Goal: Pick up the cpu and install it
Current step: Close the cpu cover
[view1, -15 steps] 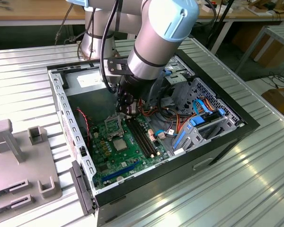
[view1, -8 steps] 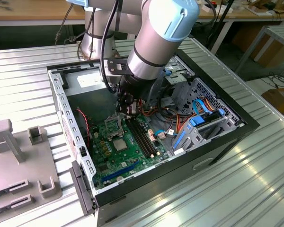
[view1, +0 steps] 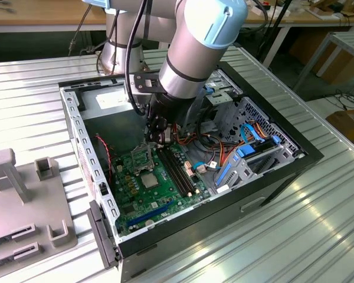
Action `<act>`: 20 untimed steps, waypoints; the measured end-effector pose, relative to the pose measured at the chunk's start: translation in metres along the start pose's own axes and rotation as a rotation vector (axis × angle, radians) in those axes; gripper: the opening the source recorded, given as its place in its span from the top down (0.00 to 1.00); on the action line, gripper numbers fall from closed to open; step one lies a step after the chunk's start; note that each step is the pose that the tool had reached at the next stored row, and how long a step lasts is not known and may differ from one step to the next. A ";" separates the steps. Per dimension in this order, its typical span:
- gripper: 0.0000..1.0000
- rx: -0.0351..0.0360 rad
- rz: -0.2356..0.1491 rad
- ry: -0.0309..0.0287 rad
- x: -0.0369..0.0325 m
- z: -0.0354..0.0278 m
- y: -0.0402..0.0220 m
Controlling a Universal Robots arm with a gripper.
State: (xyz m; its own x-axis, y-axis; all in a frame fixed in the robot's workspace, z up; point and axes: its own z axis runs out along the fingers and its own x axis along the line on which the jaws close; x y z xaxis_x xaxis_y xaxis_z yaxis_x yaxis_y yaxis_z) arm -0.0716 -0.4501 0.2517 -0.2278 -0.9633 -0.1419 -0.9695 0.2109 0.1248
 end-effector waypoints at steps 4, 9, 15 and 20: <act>0.89 0.0026 0.000 0.0126 0.0004 -0.0001 0.0000; 0.89 0.0030 -0.002 0.0158 0.0013 -0.0002 -0.0001; 0.89 0.0032 -0.003 0.0169 0.0015 -0.0002 -0.0002; 0.89 0.0033 -0.003 0.0168 0.0021 -0.0002 -0.0003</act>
State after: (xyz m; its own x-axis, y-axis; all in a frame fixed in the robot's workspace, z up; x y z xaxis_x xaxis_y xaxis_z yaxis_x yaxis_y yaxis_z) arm -0.0717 -0.4522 0.2516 -0.2233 -0.9666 -0.1258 -0.9705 0.2084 0.1212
